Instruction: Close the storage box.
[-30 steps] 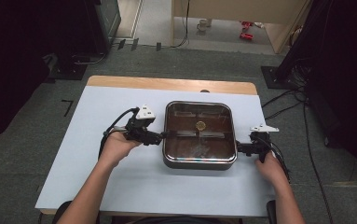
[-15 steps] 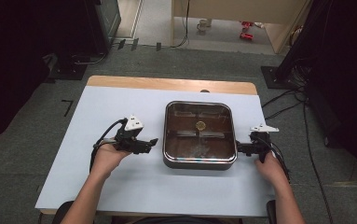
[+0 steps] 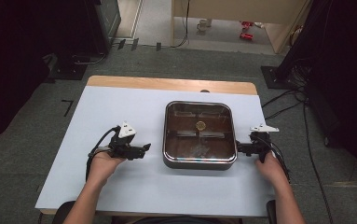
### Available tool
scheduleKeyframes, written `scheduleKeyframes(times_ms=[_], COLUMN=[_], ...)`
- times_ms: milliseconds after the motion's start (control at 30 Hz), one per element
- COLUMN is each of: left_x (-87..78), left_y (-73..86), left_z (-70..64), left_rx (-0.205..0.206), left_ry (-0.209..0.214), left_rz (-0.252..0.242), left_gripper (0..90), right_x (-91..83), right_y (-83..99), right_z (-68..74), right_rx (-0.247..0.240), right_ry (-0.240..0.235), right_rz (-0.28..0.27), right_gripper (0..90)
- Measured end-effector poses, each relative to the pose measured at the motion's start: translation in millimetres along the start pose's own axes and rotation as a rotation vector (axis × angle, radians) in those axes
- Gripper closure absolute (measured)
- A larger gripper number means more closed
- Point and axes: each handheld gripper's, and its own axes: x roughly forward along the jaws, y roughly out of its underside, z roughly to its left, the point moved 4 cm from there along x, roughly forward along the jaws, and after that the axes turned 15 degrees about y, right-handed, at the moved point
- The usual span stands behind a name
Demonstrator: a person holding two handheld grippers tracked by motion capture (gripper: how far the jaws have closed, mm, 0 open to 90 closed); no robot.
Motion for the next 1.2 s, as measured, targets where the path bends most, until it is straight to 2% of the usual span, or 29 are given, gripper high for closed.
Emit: scheduleKeyframes(times_ms=[167, 200, 267, 500, 667, 733, 767, 867, 900, 1000, 1033, 1067, 1100, 1167, 1200], left_x=[9.4, 9.4, 15.1, 22.7, 25.1, 25.2, 24.6, 24.7, 24.4, 23.1, 22.7, 22.7, 23.0, 24.7, 24.7], left_y=[13.1, 13.1, 17.9, 23.3, 25.9, 28.6, 32.8, 32.6, 32.1, 31.3, 32.9, 32.9, 34.9, 37.2, 37.2], left_z=[4.4, 4.4, 6.5, 7.5, 4.8, 4.0, 3.8, 3.4, 2.0, -1.8, -8.5, -8.5, -16.2, -22.9, -22.9], left_rx=[-0.02, -0.02, 0.003, -0.016, -0.018, -0.016, -0.006, -0.007, -0.013, -0.025, -0.02, -0.02, 0.002, 0.029, 0.029], left_ry=[-0.004, -0.004, -0.019, -0.028, -0.041, -0.045, -0.045, -0.049, -0.064, -0.059, -0.026, -0.026, -0.006, -0.009, -0.009], left_rz=[0.032, 0.032, 0.066, 0.115, 0.097, 0.071, 0.028, 0.028, 0.031, 0.042, 0.053, 0.053, 0.061, 0.071, 0.071], left_gripper=[22.5, 21.9, 21.9, 22.0, 21.0, 20.3, 20.3, 20.3, 20.3, 24.6, 23.9, 22.4, 22.2, 21.0, 20.3], right_x=[0.0, 0.0, 0.0, 0.0, 0.0, 0.0, 0.0, 0.0, -0.1, 0.0, 0.0, 0.0, -0.1, -0.1, -0.1], right_y=[0.0, 0.0, 0.0, 0.0, 0.0, 0.0, 0.0, 0.0, 0.0, 0.0, 0.0, 0.0, 0.0, 0.0, 0.0], right_z=[0.1, 0.1, 0.0, 0.0, 0.0, 0.0, 0.0, 0.0, 0.0, 0.0, 0.0, 0.0, 0.0, 0.0, 0.0], right_rx=[0.0, 0.0, 0.0, 0.0, 0.0, 0.001, 0.001, 0.0, 0.0, 0.001, 0.0, 0.0, 0.001, 0.0, 0.0], right_ry=[0.0, 0.0, 0.0, 0.0, 0.0, 0.0, 0.0, 0.0, 0.0, 0.0, 0.0, 0.0, 0.0, 0.0, 0.0], right_rz=[0.0, 0.0, 0.0, 0.0, 0.0, 0.0, 0.0, 0.001, 0.001, 0.0, 0.0, 0.0, 0.001, 0.001, 0.001], right_gripper=[8.8, 8.8, 8.8, 8.8, 8.8, 8.8, 8.8, 8.8, 8.8, 8.8, 8.8, 8.8, 8.8, 8.8, 8.8])
